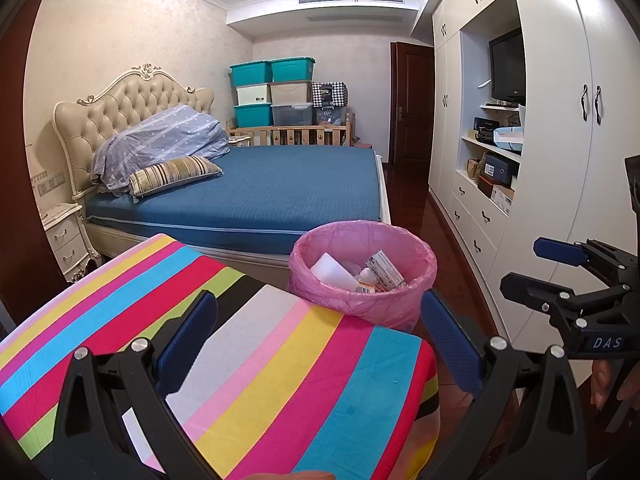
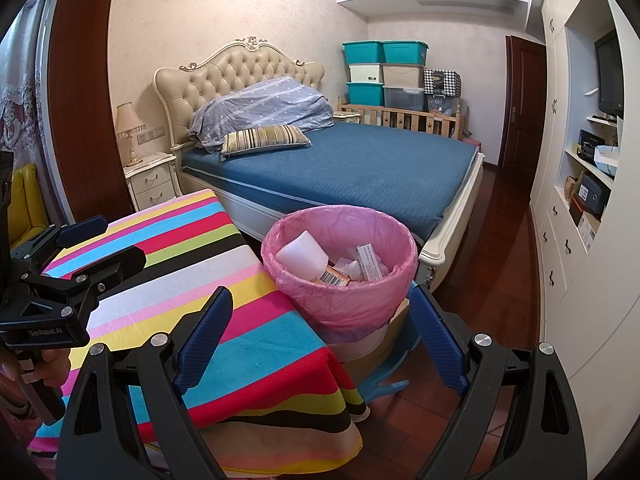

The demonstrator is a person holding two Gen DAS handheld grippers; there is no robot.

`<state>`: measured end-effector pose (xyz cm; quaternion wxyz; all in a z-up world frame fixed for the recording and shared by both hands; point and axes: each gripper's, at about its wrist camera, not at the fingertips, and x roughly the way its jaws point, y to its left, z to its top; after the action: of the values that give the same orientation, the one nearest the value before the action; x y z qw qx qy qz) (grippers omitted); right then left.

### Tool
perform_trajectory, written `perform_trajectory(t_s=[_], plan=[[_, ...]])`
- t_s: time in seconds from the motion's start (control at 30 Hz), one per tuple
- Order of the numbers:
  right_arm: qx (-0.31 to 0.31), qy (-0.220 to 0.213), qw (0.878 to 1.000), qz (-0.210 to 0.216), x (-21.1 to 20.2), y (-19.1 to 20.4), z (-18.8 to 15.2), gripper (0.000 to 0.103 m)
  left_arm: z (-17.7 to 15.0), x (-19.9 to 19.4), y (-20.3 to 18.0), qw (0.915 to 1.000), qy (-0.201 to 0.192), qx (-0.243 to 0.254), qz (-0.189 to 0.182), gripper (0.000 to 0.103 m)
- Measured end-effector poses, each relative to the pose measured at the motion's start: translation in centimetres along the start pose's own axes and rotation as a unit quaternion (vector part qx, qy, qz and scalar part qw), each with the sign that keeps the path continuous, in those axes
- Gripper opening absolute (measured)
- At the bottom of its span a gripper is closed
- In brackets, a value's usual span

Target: Collect trash

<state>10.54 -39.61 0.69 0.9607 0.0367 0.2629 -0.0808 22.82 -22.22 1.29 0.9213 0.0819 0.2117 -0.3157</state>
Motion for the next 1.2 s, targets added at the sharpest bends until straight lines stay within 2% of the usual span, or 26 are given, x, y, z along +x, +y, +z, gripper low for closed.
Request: perform_trajectory(t_s=[1.2], plan=[[0.001, 0.001, 1.0, 0.001, 0.11, 0.27, -0.28, 0.085, -0.24, -0.03, 0.09, 1.0, 0.001, 0.003, -0.004, 0.099]])
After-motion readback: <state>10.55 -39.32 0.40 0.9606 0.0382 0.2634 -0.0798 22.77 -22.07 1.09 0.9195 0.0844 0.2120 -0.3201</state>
